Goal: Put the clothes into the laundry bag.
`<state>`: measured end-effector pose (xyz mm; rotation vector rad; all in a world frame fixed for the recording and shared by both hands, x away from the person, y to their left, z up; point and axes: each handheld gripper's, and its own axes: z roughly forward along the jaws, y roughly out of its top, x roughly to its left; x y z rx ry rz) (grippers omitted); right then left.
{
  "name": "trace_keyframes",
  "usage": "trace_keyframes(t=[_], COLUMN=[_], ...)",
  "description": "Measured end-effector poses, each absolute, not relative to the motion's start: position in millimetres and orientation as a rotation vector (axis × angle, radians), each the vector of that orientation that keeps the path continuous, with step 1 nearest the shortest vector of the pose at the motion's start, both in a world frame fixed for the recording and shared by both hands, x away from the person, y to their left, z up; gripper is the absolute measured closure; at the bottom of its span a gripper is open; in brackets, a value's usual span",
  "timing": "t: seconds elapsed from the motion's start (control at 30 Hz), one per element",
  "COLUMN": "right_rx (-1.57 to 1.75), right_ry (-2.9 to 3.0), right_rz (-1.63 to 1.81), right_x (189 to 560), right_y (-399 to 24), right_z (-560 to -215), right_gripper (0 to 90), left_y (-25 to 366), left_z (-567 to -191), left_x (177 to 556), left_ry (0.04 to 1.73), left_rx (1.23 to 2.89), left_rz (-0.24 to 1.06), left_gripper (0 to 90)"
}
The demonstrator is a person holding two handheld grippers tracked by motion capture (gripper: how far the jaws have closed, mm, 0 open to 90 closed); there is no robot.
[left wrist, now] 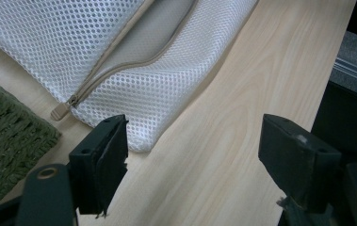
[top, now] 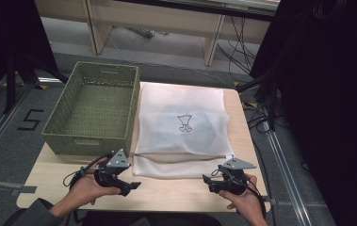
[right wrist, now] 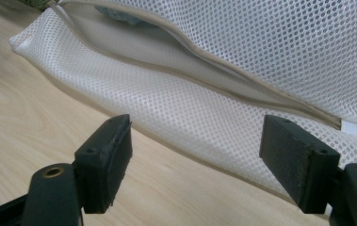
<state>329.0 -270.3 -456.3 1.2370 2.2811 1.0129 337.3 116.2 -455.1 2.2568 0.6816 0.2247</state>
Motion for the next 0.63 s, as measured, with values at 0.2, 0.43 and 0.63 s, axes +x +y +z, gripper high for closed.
trace_keyframes(t=[0.2,0.43,0.63], right_rx=[1.277,1.216,1.254], right_ry=[2.283,2.287,2.289], right_rz=[1.010,1.001,1.005], right_x=[326.9,329.6,328.3], right_y=[-267.9,-269.8,-268.4], right_z=[-457.4,-459.2,-458.5], right_gripper=[26.6,26.5,26.4], left_y=[113.3,113.7,114.2], left_z=[-456.7,-456.4,-456.0], left_x=[335.3,336.7,337.5], left_ry=[0.695,0.684,0.681], left_rx=[2.252,2.258,2.255], left_rz=[0.206,0.221,0.221], left_gripper=[24.2,24.2,24.3])
